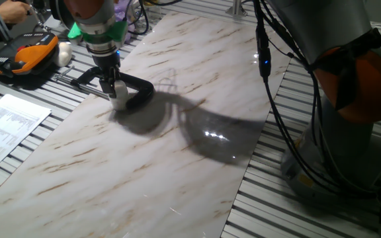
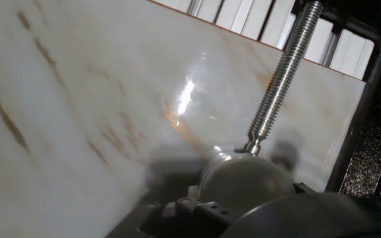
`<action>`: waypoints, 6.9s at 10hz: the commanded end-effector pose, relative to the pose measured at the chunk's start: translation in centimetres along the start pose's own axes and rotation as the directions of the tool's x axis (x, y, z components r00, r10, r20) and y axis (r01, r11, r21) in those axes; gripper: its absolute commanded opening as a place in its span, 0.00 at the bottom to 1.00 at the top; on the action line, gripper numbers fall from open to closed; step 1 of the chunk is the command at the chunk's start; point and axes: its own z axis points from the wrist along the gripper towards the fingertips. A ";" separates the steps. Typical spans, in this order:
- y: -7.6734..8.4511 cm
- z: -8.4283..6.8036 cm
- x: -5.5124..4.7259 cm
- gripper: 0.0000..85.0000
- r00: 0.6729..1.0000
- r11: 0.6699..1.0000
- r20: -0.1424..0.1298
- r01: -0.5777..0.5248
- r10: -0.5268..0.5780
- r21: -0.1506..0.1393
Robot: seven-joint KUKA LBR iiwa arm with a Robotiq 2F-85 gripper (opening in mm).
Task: Unscrew the lid from the jar
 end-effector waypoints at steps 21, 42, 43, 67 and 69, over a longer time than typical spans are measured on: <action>0.2 0.0 -0.4 0.80 0.999 0.999 0.046 0.022 -0.020 -0.037; -0.9 -2.4 -0.3 0.80 -0.801 -0.799 0.034 -0.591 0.597 0.114; -0.9 -2.4 -0.3 0.80 -0.825 -0.821 0.022 -0.560 0.565 0.110; -0.6 -1.7 0.5 0.80 -0.787 -0.787 0.023 -0.615 0.616 0.051; -0.6 -1.6 0.6 0.80 -0.786 -0.785 0.018 -0.617 0.619 0.052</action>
